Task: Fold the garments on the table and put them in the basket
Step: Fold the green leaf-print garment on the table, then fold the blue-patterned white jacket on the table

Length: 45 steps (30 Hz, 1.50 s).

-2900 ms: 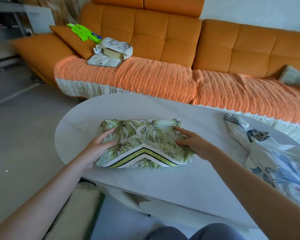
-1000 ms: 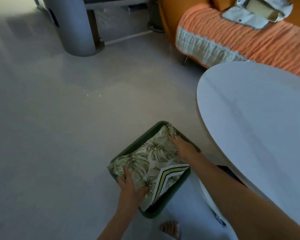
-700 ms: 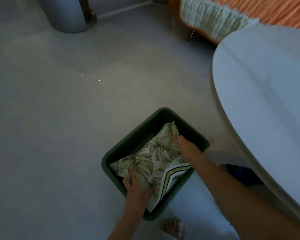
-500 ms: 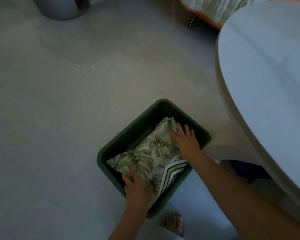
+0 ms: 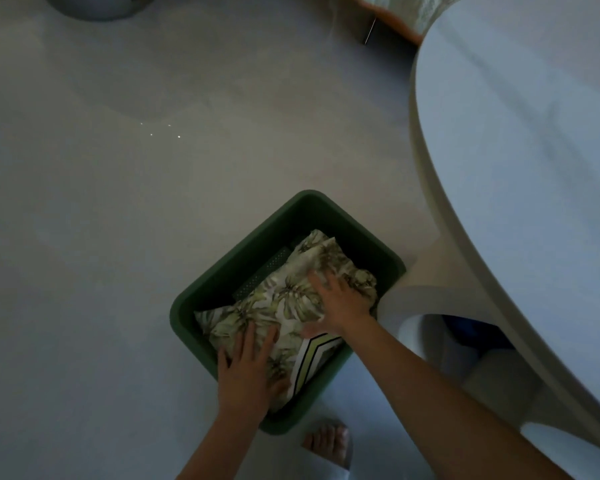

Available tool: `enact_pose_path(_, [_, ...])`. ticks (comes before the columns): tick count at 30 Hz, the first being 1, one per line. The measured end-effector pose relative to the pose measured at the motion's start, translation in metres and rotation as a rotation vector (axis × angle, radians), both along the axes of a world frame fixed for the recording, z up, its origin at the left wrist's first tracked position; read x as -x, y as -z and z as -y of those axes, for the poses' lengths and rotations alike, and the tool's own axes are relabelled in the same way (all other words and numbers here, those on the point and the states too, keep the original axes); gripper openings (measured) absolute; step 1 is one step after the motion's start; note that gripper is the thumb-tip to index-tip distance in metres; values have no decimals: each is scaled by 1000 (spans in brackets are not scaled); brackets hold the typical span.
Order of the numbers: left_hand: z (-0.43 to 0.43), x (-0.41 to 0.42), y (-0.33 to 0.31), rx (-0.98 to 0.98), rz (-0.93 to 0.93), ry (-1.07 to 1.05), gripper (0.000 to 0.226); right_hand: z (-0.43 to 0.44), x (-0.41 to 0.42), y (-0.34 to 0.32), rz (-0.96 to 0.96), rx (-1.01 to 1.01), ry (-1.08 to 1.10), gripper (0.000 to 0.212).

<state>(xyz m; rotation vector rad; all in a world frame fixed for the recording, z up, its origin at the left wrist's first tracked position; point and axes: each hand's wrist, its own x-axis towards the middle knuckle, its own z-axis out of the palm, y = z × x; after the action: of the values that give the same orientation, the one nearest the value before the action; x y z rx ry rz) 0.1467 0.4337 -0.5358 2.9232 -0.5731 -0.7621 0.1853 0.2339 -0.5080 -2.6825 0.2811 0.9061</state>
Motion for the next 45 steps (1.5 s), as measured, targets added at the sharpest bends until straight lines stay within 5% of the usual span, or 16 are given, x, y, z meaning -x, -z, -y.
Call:
enact_pose_path(10, [10, -24, -7, -118, -253, 53, 91, -10, 4, 6, 16, 90, 35, 113])
enact_pose_path(13, [15, -44, -35, -76, -254, 14, 64, -17, 5, -19, 98, -10, 108, 104])
enact_pose_path(16, [15, -61, -87, 89, -226, -67, 33, -27, 3, -68, 134, -161, 218, 78])
enact_pose_path(19, [16, -69, -158, 228, -192, -46, 28, -39, 5, -135, 154, -263, 340, 44])
enact_pose_path(24, [19, -65, -282, 200, -116, 88, 35, -55, 33, -267, 162, -273, 259, 66])
enact_pose_path(28, [39, -45, -375, 158, -55, 153, 32, -38, 91, -371, 299, -132, 249, 52])
enact_pose_path(33, [108, 27, -450, 316, 61, 314, 14, 22, 200, -446, 370, -64, 453, 61])
enact_pose_path(37, [187, 111, -468, 409, 20, 551, 10, 78, 297, -455, 388, 14, 678, 59])
enact_pose_path(45, [293, 265, -434, 420, -88, 926, 37, 178, 493, -416, 382, 310, 1208, 60])
